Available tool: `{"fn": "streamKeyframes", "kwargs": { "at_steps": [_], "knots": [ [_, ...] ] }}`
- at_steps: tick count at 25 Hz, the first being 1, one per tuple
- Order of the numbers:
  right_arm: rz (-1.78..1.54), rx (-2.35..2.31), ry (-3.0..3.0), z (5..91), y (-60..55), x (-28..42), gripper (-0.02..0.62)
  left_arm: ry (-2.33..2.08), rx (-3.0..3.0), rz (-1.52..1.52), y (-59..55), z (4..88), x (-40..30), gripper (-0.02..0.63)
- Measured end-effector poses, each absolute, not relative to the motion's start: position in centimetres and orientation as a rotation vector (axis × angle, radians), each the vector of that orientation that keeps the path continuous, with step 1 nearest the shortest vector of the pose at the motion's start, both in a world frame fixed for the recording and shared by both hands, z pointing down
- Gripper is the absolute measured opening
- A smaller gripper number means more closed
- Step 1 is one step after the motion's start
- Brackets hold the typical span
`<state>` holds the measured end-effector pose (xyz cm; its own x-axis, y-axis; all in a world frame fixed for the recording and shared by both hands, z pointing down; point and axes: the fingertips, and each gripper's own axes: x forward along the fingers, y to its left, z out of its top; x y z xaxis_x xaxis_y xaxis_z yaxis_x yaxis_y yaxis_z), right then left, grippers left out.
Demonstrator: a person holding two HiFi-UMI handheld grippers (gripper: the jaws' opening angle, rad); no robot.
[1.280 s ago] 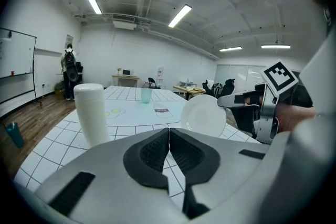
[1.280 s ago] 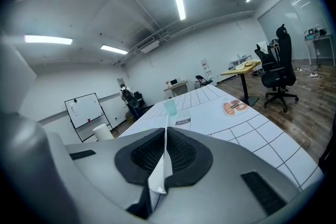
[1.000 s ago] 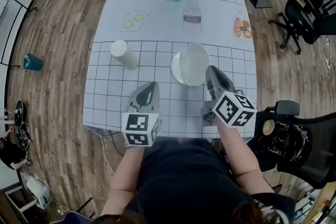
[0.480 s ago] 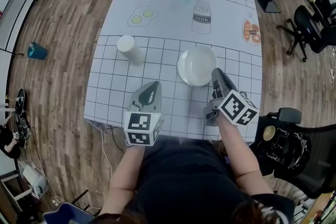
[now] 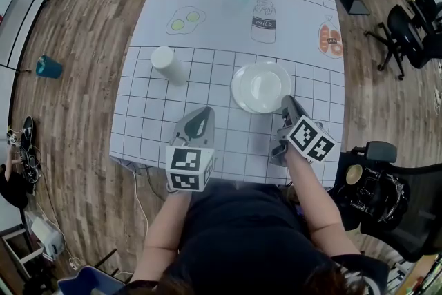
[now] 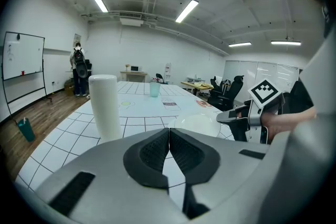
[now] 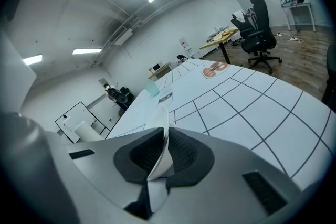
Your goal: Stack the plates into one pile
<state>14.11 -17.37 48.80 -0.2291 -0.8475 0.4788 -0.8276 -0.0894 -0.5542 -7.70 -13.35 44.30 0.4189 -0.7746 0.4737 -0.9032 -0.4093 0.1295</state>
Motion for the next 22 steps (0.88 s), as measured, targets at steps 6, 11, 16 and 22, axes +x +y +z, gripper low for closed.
{"fn": "streamKeyframes", "kwargs": {
  "at_steps": [6, 11, 16, 22],
  "knots": [
    [-1.328, -1.971, 2.114, 51.4, -16.8, 13.5, 0.058, -1.439, 2.305, 0.498, -13.2, 44.6, -7.7, 0.028],
    [-1.355, -2.005, 2.138, 52.5, -16.8, 13.1, 0.066, -1.453, 2.292, 0.501, -13.1, 44.7, -8.1, 0.028],
    [-1.329, -2.028, 2.229, 52.9, -17.0, 12.6, 0.075, -1.459, 2.282, 0.507, -13.1, 44.9, -8.5, 0.028],
    [-1.218, -2.072, 2.42, 53.0, -16.9, 11.6, 0.089, -1.452, 2.291, 0.504, -13.2, 44.8, -8.3, 0.028]
  ]
}}
